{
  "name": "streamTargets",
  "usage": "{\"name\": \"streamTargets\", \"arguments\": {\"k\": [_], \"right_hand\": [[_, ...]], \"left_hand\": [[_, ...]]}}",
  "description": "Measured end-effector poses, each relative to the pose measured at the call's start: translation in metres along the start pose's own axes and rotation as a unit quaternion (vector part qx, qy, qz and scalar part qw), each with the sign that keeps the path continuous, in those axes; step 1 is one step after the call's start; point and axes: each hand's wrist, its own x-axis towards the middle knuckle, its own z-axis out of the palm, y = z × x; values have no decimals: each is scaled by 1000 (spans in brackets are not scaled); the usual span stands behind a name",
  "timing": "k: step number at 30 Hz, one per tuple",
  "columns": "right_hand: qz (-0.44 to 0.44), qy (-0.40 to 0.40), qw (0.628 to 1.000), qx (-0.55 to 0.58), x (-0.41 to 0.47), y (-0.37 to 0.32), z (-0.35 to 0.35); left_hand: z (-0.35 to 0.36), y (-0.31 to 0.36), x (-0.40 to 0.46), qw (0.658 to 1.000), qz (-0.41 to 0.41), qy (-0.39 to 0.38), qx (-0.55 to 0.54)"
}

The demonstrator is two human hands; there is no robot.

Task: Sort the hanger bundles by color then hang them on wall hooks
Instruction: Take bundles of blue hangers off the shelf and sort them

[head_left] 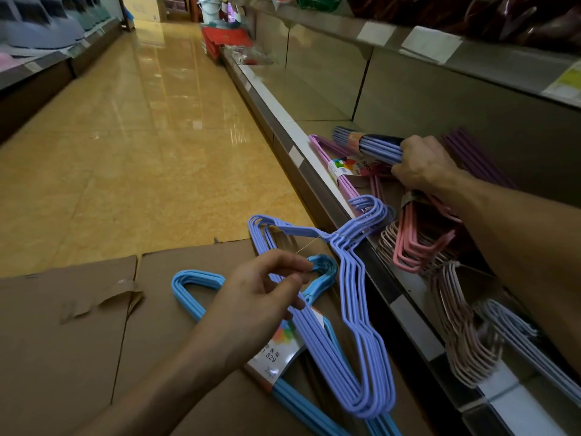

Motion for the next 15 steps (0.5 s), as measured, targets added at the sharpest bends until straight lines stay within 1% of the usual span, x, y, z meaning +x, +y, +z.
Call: {"name": "streamTargets", "arguments": {"k": [3,6,11,15], "right_hand": [[-21,25,999,-13,-10,-2,2],[-64,40,997,-35,-22,-10,4],[-146,44,988,-21,-49,-35,0],[-219,49,975,0,-81,-56,4]], "left_hand": [[-5,-1,6,1000,9,-2,22],[-14,-1,12,1000,13,23,13],[-32,7,10,998,-3,61,-30],[-52,6,3,991,-26,107,-75]]}}
